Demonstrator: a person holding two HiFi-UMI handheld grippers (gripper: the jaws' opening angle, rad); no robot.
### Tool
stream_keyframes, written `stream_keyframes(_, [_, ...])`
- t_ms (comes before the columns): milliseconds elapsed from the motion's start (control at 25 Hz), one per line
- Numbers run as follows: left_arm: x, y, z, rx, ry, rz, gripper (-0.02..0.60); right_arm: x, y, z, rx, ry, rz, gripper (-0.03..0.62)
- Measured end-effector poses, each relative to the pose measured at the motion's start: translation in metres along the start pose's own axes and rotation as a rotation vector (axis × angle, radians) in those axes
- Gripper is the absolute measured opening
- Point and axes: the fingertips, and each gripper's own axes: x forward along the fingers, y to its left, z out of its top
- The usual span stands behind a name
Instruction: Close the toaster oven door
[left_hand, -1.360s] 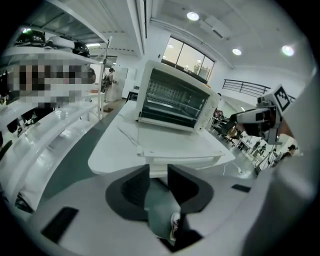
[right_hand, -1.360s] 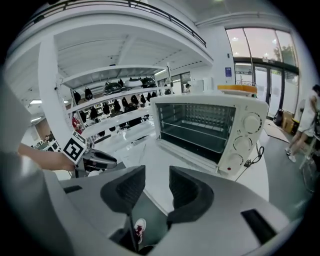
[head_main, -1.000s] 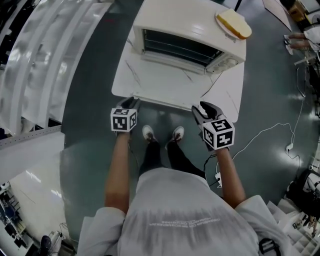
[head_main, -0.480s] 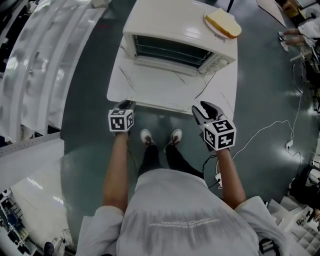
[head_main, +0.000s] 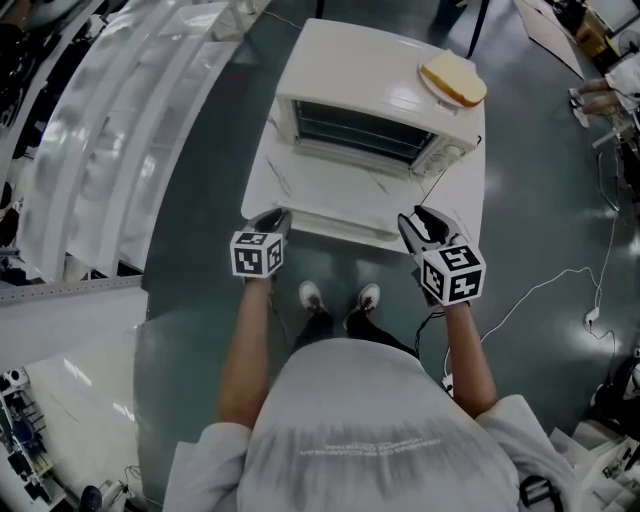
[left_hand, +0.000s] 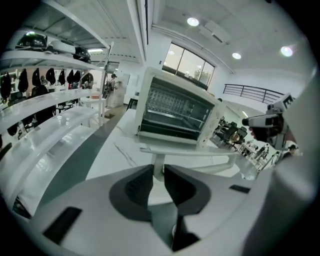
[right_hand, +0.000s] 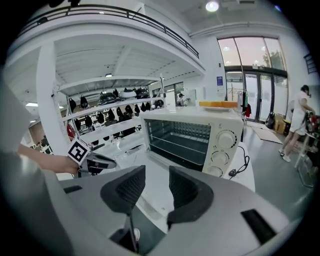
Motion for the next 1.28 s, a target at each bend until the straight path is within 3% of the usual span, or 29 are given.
stream_keyframes(280, [-0.017,-0.010,0.073,0.025,-0.142,-0.019,0.074,-0.007,-0.008,0.027,-0.008,-0.065,-0.018,0.158])
stream_keyframes(760, [-0.015,-0.013,0.164,0.024,-0.269,-0.017,0.074,-0.021,-0.022,0.060,-0.007,-0.142,-0.077,0.158])
stream_keyframes(1280, [0.014,-0.012,0.230,0.077,-0.321,-0.023,0.074,-0.029,-0.056,0.065,0.032,-0.149,-0.153,0.158])
